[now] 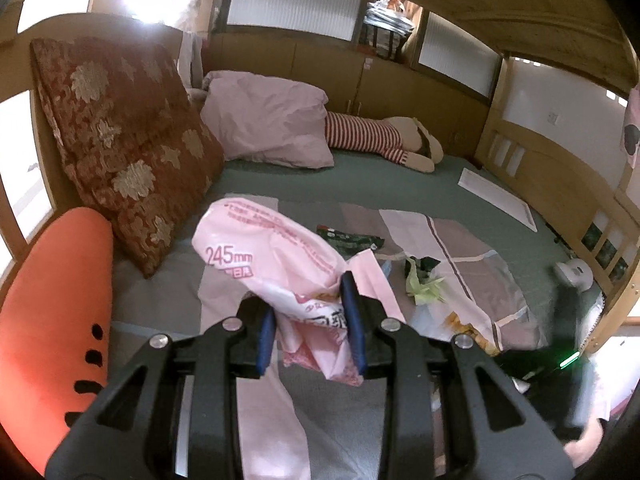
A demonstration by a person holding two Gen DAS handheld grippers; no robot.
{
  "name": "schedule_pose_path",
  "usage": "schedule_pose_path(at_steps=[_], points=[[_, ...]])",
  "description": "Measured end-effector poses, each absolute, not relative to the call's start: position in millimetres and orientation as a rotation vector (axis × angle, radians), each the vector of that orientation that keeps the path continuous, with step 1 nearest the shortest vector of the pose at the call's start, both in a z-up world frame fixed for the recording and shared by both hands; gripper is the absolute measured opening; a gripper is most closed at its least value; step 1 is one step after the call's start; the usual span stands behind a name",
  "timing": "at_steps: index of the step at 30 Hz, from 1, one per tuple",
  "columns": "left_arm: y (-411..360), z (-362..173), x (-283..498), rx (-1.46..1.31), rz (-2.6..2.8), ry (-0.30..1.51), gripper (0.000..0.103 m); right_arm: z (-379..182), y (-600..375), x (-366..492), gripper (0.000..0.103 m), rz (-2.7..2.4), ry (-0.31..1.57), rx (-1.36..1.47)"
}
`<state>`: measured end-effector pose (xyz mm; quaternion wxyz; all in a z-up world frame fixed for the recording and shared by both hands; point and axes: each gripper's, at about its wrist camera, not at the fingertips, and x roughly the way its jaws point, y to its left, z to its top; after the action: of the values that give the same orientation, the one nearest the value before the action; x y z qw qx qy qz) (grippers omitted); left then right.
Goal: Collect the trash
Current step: 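Grasp the pink plastic bag with the left tool while the right tool grasps the clear plastic bag, then carry the pink bag and clear bag with both tools to the wastebasket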
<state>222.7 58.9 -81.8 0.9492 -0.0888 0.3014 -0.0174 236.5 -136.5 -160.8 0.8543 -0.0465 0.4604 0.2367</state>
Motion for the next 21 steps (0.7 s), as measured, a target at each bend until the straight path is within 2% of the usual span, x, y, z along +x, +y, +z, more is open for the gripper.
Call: schedule_pose_path(at_steps=[7, 21], points=[[33, -88, 222, -0.117, -0.081, 0.632, 0.031, -124, -186, 222, 0.021, 0.365, 0.809, 0.106], [5, -102, 222, -0.056, -0.116, 0.669, 0.031, -134, -194, 228, 0.021, 0.369, 0.859, 0.147]])
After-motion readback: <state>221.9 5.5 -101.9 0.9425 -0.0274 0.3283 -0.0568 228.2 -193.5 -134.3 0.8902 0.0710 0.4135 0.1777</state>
